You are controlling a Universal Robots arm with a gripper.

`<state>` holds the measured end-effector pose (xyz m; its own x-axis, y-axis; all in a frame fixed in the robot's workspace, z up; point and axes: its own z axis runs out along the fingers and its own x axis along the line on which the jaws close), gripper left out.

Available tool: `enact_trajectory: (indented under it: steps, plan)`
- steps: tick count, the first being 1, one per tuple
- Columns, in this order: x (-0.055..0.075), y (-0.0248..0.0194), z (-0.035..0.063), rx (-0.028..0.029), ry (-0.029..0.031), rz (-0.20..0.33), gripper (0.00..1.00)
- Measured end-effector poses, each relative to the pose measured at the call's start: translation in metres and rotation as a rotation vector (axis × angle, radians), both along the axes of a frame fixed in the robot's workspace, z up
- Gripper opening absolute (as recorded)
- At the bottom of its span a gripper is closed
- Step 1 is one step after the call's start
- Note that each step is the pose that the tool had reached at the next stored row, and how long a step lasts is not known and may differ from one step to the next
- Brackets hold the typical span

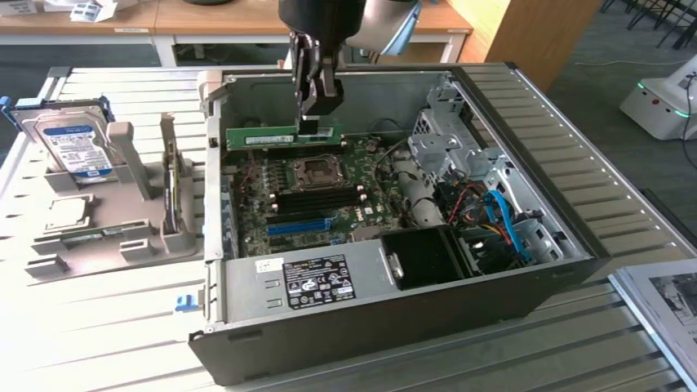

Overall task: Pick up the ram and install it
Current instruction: 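Pick up the ram and move it above insertion slot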

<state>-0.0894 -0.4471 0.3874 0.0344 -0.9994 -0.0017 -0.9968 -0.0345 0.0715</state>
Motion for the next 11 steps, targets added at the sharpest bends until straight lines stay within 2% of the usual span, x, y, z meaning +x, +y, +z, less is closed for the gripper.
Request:
enact_trajectory:
  steps: [11]
  plan:
    - [0.0028, 0.0000, 0.0000, 0.0000, 0.0000, 0.000, 0.11]
